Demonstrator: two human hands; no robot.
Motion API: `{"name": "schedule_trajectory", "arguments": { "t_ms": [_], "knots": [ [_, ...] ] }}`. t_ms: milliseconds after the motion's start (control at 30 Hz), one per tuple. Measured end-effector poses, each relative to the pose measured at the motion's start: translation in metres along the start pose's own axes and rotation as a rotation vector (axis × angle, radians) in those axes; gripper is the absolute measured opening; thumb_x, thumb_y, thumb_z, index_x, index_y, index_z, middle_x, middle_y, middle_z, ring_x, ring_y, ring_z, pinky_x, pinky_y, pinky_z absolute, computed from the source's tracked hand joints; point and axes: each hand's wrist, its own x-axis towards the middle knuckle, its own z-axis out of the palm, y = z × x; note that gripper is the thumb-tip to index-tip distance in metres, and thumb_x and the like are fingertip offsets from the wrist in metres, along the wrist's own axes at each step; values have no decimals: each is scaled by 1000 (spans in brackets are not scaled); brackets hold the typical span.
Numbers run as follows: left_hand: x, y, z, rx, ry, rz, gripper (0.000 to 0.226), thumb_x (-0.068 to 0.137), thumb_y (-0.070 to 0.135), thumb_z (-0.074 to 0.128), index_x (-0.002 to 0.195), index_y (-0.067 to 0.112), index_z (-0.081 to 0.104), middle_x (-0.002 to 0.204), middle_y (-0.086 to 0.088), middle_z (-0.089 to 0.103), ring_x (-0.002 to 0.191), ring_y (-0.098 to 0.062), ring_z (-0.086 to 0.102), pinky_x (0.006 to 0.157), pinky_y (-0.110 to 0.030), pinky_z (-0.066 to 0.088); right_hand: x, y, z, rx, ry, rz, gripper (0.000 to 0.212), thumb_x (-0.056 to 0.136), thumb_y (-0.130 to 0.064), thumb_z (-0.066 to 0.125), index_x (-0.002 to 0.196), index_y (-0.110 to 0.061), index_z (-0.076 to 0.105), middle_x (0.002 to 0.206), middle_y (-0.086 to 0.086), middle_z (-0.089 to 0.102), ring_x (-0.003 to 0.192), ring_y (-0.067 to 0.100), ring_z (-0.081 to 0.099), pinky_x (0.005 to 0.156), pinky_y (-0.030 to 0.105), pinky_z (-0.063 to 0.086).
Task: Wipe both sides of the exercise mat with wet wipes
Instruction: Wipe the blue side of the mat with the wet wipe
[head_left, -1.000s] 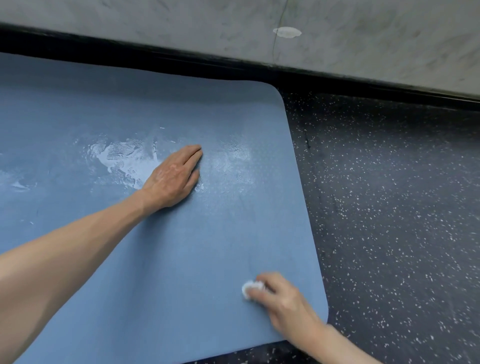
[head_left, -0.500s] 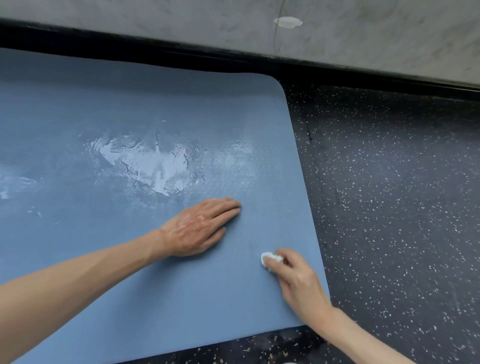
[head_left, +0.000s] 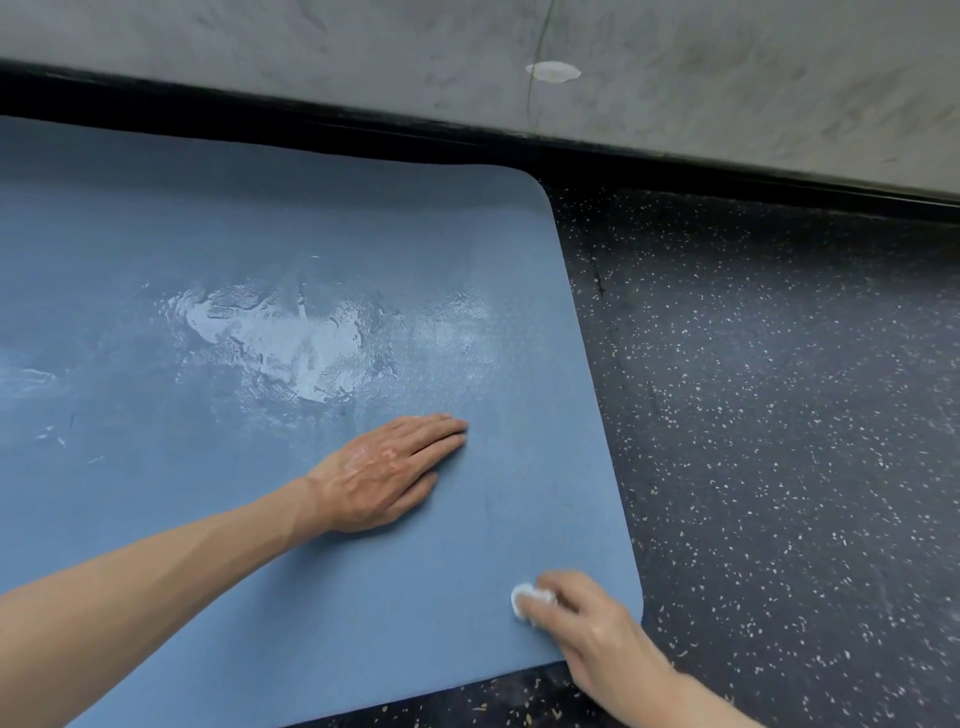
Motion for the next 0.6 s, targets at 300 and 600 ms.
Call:
{"name": "schedule_trajectory", "arguments": {
  "t_ms": [300,600],
  "knots": [
    [1,0,0,17,4,11,49,100,28,35,143,8,44,151,-7,43,139,-22,40,114,-35,28,4,14,4,-4,175,165,15,93,-9,54,103,-13,65,91,0,52,69,16,49,58,24,47],
    [1,4,0,38,-7,44,49,100,27,36,143,6,44,150,-7,43,139,-22,39,116,-34,25,-2,27,1,-22,325,341,19,86,0,69,102,-10,70,89,0,53,66,16,55,62,22,48]
  ]
}}
